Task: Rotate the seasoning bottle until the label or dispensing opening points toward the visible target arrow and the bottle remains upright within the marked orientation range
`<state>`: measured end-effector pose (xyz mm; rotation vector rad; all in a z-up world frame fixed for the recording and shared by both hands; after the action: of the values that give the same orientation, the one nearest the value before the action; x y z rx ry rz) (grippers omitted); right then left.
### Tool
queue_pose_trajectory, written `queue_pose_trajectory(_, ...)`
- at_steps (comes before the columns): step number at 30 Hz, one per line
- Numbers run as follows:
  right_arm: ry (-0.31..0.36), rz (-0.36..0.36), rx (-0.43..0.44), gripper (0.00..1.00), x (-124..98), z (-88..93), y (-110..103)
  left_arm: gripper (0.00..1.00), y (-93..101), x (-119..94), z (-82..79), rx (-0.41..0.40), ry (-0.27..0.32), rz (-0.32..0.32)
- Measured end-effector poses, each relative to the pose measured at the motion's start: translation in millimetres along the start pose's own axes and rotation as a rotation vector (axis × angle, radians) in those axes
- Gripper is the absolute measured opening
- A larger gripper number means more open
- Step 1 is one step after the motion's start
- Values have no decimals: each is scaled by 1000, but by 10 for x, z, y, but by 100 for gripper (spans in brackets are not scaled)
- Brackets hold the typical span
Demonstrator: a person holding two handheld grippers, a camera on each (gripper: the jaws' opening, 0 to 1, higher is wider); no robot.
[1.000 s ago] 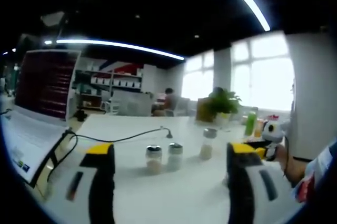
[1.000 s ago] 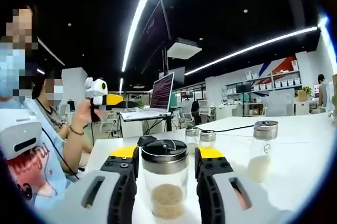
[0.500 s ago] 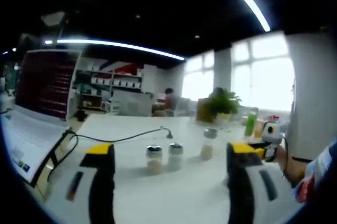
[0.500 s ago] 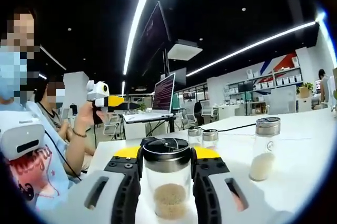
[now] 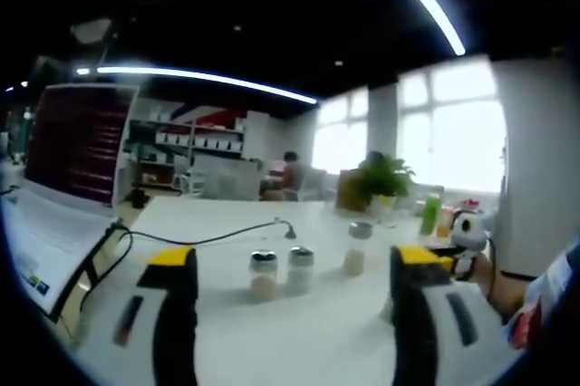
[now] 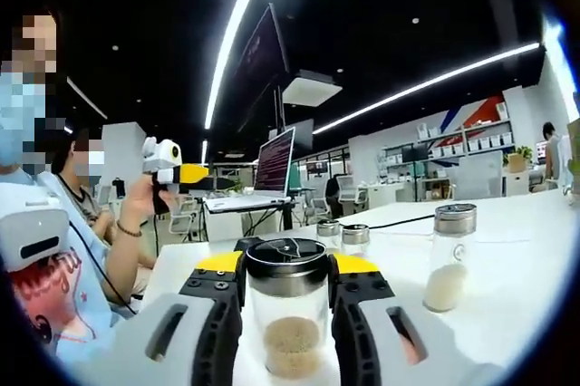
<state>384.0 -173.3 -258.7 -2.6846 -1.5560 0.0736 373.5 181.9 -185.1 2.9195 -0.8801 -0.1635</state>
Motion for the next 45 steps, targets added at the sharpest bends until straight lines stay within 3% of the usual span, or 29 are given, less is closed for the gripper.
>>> queue_pose_trajectory(17, -2, 45, -51, 35, -12, 18, -57, 93, -22, -60, -18, 21, 4, 4)
queue_pose_trajectory(27, -17, 86, -93, 35, -2, 34, -112, 95, -84, -104, -36, 16, 19, -30)
queue_pose_trajectory(32, -25, 98, -89, 35, -1, 27, -108, 95, -61, -27, -45, 53, -1, -3)
queue_pose_trajectory(45, -36, 158, -64, 35, 24, 23, -165, 96, -52, -99, -82, 78, 19, -30)
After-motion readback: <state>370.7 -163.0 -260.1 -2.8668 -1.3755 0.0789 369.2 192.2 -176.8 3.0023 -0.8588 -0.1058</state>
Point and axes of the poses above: the point that each gripper's makers call its tool centre point, and the gripper's own axes: x roughly forward along the fingers, y roughly to its right, z roughly out of its underside, the point moved 10 cm from there along -x, roughly backward along the fingers, and after that the axes turned 6 degrees about -y, right-handed, at the moved point
